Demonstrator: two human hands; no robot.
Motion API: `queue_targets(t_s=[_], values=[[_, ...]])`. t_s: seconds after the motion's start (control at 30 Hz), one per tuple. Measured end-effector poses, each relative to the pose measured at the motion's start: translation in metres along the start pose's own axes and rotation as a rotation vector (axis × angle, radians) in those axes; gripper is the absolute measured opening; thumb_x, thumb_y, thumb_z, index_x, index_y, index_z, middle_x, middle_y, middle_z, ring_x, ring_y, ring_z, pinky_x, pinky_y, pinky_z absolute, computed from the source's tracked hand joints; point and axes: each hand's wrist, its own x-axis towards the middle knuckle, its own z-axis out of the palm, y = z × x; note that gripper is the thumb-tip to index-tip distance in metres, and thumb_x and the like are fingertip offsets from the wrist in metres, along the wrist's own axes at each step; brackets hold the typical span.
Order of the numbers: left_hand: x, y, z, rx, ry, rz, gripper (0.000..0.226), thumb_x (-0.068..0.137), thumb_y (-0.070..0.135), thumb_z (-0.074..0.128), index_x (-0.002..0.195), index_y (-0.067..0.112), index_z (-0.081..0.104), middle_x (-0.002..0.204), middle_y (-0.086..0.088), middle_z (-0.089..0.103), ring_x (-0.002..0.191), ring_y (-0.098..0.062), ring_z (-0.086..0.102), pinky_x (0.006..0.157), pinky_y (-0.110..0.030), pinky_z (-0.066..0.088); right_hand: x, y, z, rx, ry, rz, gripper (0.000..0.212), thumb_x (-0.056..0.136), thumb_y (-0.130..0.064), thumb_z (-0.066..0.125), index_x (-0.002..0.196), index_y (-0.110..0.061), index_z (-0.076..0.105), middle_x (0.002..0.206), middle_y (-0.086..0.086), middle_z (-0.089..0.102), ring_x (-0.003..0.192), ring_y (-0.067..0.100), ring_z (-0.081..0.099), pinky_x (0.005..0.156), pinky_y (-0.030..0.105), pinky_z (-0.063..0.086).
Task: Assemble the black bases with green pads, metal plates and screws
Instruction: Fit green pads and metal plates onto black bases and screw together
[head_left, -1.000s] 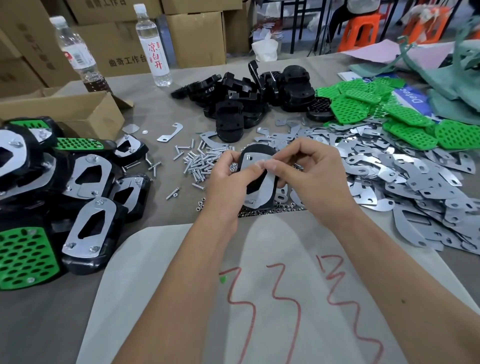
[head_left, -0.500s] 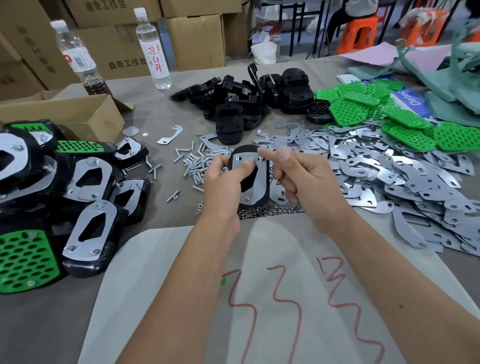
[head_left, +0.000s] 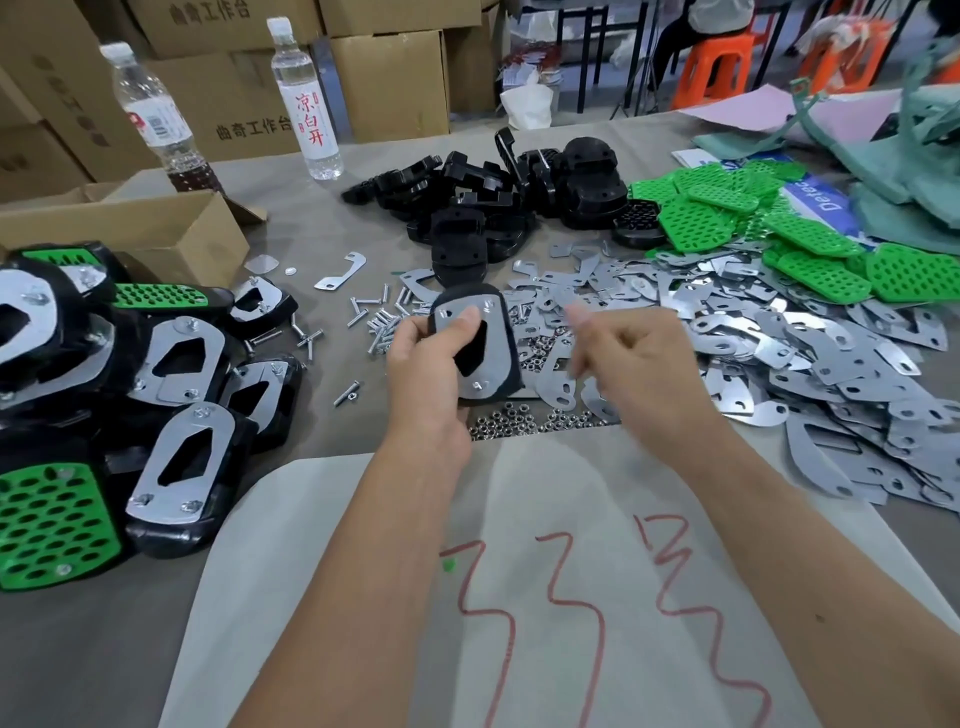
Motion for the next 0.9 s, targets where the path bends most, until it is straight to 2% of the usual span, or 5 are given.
queue_targets(t_s=[0.2,0.33,0.5,0.67,0.9], values=[[-0.004,0.006,-0.002,-0.055,0.060,0.023,0.011,0.091,0.011,0.070,0.101,0.010,0.066,0.094,-0.014,0.072,0.083,-0.032,0.068,0.080,-0.050,0.056,0.006,-0.004,0.017,-0.654,-0.459,-0.073,0.011,0.086,-0.036,0.082,0.092,-0.030,0.074,0.090,-0.011,0.053,0.086,0.013,0.052,0.079,0.041,0.049],[-0.010,0.012,0.001,-0.072,0.059,-0.036,0.054,0.082,0.023,0.068,0.125,-0.007,0.058,0.116,-0.029,0.068,0.098,-0.040,0.067,0.095,-0.056,0.053,0.004,-0.002,0.016,-0.560,-0.405,-0.034,0.019,0.087,-0.028,0.081,0.077,-0.029,0.065,0.085,-0.012,0.059,0.070,0.003,0.054,0.070,0.036,0.048],[-0.009,0.009,0.002,-0.032,0.067,-0.002,0.007,0.089,0.011,0.063,0.094,0.011,0.059,0.090,-0.014,0.066,0.084,-0.030,0.061,0.080,-0.047,0.047,0.004,-0.003,0.011,-0.572,-0.407,-0.053,0.018,0.089,-0.033,0.080,0.088,-0.028,0.063,0.084,-0.015,0.053,0.079,0.006,0.051,0.070,0.031,0.043],[-0.004,0.006,0.000,0.070,0.108,0.094,0.006,0.094,0.007,0.067,0.093,0.010,0.062,0.092,-0.014,0.067,0.082,-0.026,0.062,0.079,-0.044,0.051,0.003,-0.009,0.020,-0.655,-0.479,-0.060,0.023,0.091,-0.027,0.076,0.077,-0.031,0.059,0.086,-0.016,0.053,0.085,0.010,0.054,0.078,0.038,0.048],[-0.005,0.007,-0.001,0.100,0.111,0.066,0.008,0.089,0.012,0.073,0.089,0.013,0.065,0.091,-0.013,0.072,0.080,-0.027,0.065,0.082,-0.049,0.056,0.004,-0.002,0.009,-0.211,-0.084,-0.001,0.012,0.096,-0.006,0.071,0.090,-0.016,0.069,0.071,-0.004,0.066,0.061,0.005,0.058,0.061,0.018,0.048]])
